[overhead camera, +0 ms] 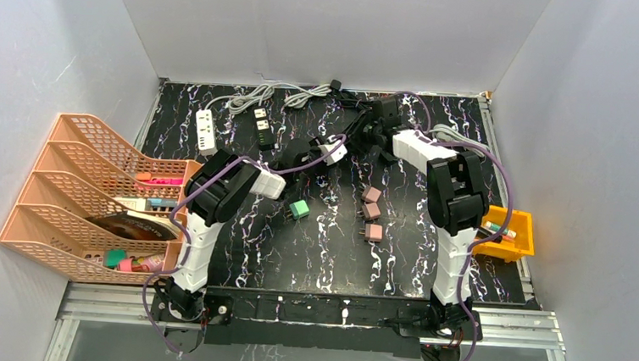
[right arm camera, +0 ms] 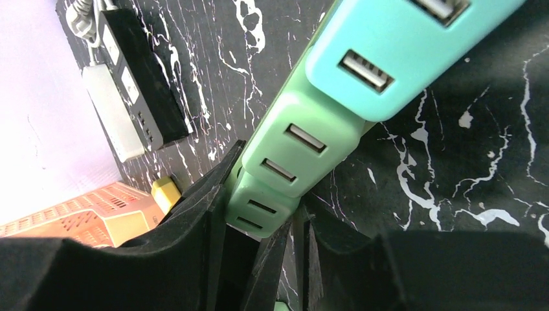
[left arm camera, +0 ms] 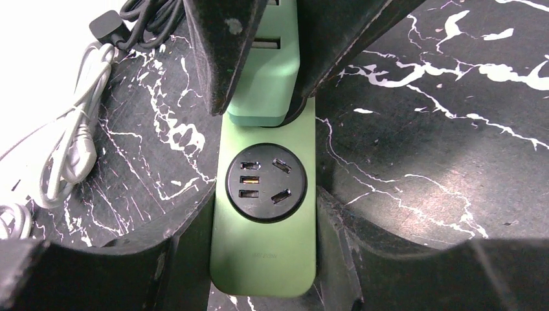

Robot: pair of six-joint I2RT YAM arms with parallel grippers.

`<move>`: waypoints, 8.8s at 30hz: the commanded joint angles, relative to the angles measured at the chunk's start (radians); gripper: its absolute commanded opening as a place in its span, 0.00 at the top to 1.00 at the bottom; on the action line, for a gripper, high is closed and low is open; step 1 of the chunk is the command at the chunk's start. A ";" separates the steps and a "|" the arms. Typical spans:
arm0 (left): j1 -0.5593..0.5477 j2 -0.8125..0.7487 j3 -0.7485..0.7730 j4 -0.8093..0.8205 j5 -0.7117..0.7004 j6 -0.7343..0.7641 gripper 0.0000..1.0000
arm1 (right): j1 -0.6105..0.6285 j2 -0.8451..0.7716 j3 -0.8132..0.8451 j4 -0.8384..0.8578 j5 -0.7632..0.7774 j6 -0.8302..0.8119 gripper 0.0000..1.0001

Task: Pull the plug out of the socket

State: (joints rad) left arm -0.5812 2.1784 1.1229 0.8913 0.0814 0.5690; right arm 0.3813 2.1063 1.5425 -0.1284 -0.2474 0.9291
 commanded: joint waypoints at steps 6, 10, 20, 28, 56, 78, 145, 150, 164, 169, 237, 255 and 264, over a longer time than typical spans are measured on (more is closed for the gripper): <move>0.022 -0.018 0.052 0.120 -0.149 0.065 1.00 | -0.003 -0.097 -0.083 0.030 -0.094 -0.003 1.00; 0.022 0.016 0.079 0.117 -0.190 0.076 1.00 | -0.004 -0.139 -0.090 0.001 -0.065 0.005 1.00; 0.021 0.057 0.158 0.013 -0.281 0.086 1.00 | -0.003 -0.267 -0.128 -0.041 -0.015 0.024 1.00; 0.021 0.069 0.233 -0.113 -0.308 0.071 1.00 | -0.006 -0.318 -0.154 -0.055 -0.018 0.028 1.00; 0.002 -0.002 0.038 0.153 -0.191 0.070 1.00 | -0.020 0.070 0.166 -0.038 -0.015 0.069 0.36; -0.005 0.097 0.150 0.054 -0.247 0.105 1.00 | -0.025 0.157 0.289 -0.134 -0.221 -0.150 1.00; 0.245 0.113 0.429 -0.699 0.472 -0.139 1.00 | 0.230 0.014 -0.065 0.066 -0.322 -0.551 1.00; 0.257 0.109 0.410 -0.677 0.469 -0.147 1.00 | 0.279 0.022 -0.064 -0.007 -0.279 -0.602 0.94; 0.272 0.060 0.347 -0.595 0.423 -0.175 1.00 | 0.176 -0.209 -0.192 0.073 -0.006 -0.547 0.37; 0.271 0.027 0.299 -0.525 0.405 -0.215 1.00 | 0.017 -0.261 -0.248 0.257 -0.004 -0.357 0.36; 0.119 0.169 0.460 -0.567 -0.253 -0.148 1.00 | 0.013 0.001 0.309 -0.245 0.115 -0.336 1.00; 0.140 0.131 0.431 -0.561 -0.237 -0.188 1.00 | 0.018 -0.049 0.313 -0.372 0.416 -0.360 1.00; 0.147 0.125 0.421 -0.557 -0.236 -0.189 1.00 | 0.030 -0.098 0.200 -0.328 0.505 -0.396 1.00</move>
State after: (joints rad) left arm -0.5411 2.2982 1.5547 0.4065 0.0608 0.4004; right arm 0.3744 2.1365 1.7363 -0.2104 0.0242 0.6754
